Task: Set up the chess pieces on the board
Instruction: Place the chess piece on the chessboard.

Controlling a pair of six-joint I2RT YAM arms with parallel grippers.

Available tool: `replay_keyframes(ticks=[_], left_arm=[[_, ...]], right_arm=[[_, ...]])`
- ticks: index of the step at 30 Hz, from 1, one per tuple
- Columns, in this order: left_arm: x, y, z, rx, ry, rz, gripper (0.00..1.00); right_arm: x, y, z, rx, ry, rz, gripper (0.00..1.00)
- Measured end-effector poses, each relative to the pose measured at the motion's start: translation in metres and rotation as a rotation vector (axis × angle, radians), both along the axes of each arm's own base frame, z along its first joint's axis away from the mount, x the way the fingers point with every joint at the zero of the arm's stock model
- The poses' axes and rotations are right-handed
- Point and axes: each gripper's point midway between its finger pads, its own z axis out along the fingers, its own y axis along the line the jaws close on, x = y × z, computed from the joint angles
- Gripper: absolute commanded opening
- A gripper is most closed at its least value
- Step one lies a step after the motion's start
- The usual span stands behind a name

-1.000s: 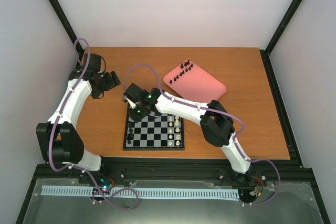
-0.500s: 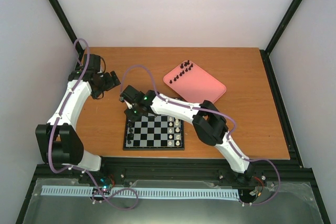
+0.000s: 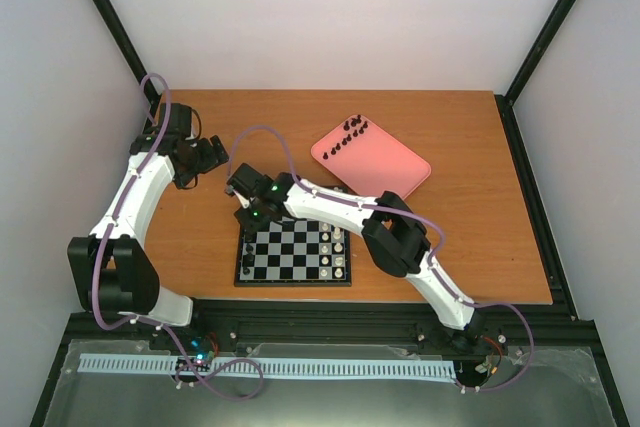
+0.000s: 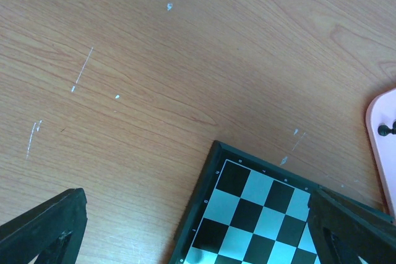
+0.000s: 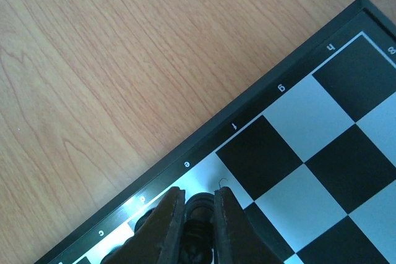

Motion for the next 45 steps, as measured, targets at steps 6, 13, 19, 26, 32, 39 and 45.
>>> replay_keyframes(ticks=[6,13,19,26,32,39,45], left_arm=[[0.0,0.0,0.0,0.003,0.0,-0.007,0.99],[0.0,0.0,0.0,0.006,0.0,-0.01,0.99],[0.0,0.0,0.0,0.006,-0.001,-0.011,0.99],[0.0,-0.001,0.0,-0.001,0.0,-0.015,0.99],[-0.001,-0.001,-0.001,-0.001,0.003,-0.015,0.99],[-0.002,-0.001,-0.004,0.0,0.011,-0.015,0.99],[-0.002,-0.001,-0.004,-0.001,0.011,-0.016,0.99]], right_arm=[[0.001,0.002,-0.011,-0.014,0.008,0.0,0.04],[0.002,0.003,-0.012,-0.011,0.01,-0.001,0.04],[0.002,0.003,-0.012,-0.01,0.013,0.001,0.05],[0.002,0.002,-0.013,-0.012,0.014,0.0,0.08],[0.005,0.001,-0.013,-0.011,0.016,-0.005,0.16],[0.005,0.0,-0.014,-0.009,0.025,-0.005,0.2],[0.004,0.0,-0.02,-0.015,0.034,-0.002,0.21]])
